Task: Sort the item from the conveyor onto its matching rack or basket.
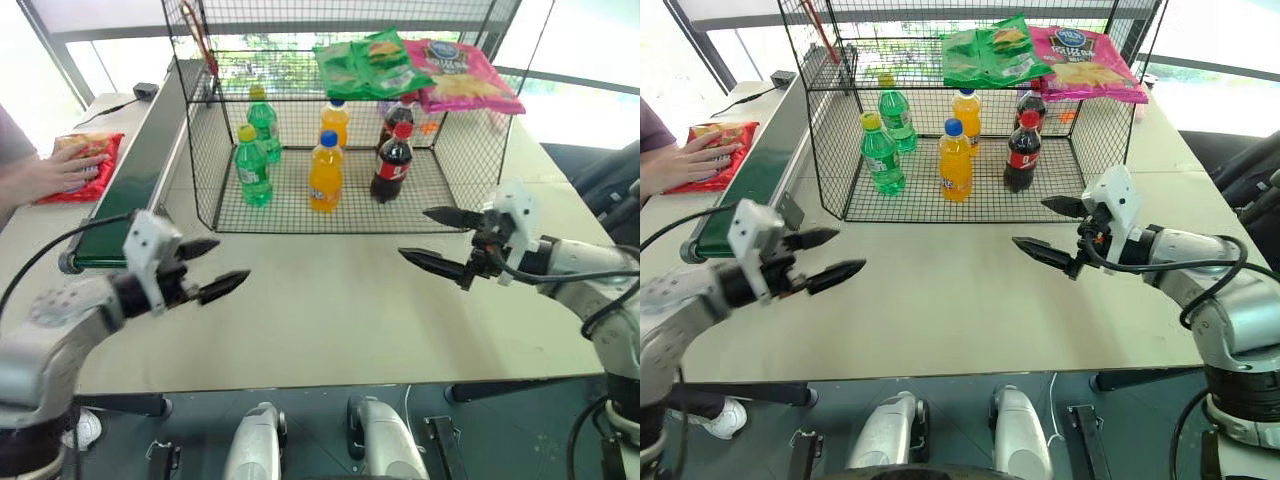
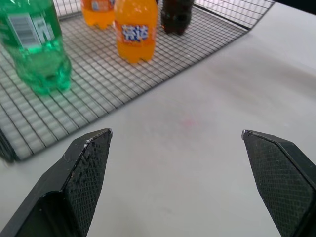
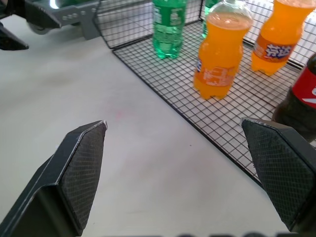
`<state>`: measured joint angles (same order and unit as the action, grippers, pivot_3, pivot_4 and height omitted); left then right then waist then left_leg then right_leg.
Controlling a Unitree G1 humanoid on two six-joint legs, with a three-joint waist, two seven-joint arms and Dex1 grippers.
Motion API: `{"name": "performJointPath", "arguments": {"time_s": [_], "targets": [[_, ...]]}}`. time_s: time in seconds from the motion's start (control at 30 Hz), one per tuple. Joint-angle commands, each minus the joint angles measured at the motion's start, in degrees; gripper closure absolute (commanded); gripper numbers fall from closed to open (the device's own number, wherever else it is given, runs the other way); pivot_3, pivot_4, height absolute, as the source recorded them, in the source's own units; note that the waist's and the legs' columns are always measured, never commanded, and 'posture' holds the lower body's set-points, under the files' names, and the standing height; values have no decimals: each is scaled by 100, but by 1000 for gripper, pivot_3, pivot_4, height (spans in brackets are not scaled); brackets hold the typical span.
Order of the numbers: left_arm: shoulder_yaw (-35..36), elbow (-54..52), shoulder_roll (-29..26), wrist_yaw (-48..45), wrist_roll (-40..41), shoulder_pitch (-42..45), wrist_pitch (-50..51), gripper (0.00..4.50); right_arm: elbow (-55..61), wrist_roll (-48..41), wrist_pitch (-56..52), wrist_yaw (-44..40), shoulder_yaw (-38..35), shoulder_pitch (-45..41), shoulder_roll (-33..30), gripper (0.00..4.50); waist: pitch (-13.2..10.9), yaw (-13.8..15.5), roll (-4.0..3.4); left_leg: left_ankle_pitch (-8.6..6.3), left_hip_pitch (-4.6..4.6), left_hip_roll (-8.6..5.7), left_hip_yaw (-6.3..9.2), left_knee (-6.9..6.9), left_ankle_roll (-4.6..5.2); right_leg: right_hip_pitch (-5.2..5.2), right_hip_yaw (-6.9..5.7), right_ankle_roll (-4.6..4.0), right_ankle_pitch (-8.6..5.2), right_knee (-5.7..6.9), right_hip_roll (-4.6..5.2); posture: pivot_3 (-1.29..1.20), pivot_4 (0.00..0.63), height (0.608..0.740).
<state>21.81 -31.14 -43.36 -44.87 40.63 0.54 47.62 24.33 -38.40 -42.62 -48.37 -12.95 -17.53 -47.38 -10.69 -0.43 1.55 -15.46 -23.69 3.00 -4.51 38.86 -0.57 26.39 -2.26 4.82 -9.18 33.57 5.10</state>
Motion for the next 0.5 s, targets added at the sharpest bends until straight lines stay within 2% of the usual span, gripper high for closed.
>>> {"name": "performJointPath", "arguments": {"time_s": [0.03, 0.27, 0.3, 0.37, 0.4, 0.5], "targets": [[255, -348, -142, 66, 184, -184, 55, 73, 250, -238, -70, -114, -104, 19, -99, 0, 0, 5, 0, -1, 0, 0, 5, 0, -1, -4, -4, -1, 1, -10, 0, 0, 150, 740], [-224, -378, -53, 415, -87, -105, -154, 73, 145, -111, -11, 22, 271, -113, 55, 0, 0, -36, -1, -11, -13, -1, -1, 0, -20, -7, -8, -12, 11, -47, 3, 0, 150, 740], [-338, -318, -6, 542, -228, -35, -232, 73, 145, -63, 16, 39, 322, -93, 58, 0, 0, -34, -2, -7, -25, -2, -2, 0, -12, 4, -8, -17, 14, -46, 3, 0, 150, 740], [-791, -197, 62, 1104, -1141, 84, -745, 73, 159, 14, 48, 91, 380, -51, 71, 0, 0, -11, -1, -1, -36, -3, 0, -1, -1, 14, -8, -31, 24, -41, 2, 0, 150, 740], [-924, -156, 96, 1250, -1331, 118, -802, 73, 176, 22, 46, 116, 376, -35, 84, 0, 0, 2, -1, -1, -39, -3, 4, -2, -1, 15, -9, -33, 25, -39, 0, 0, 150, 740], [-955, -81, 188, 961, -1012, 136, -763, 73, 211, 13, 35, 187, 342, -8, 105, 0, 0, -5, -1, -1, -40, -3, 7, -3, 0, 15, -10, -33, 25, -38, -3, 0, 150, 740]]}}
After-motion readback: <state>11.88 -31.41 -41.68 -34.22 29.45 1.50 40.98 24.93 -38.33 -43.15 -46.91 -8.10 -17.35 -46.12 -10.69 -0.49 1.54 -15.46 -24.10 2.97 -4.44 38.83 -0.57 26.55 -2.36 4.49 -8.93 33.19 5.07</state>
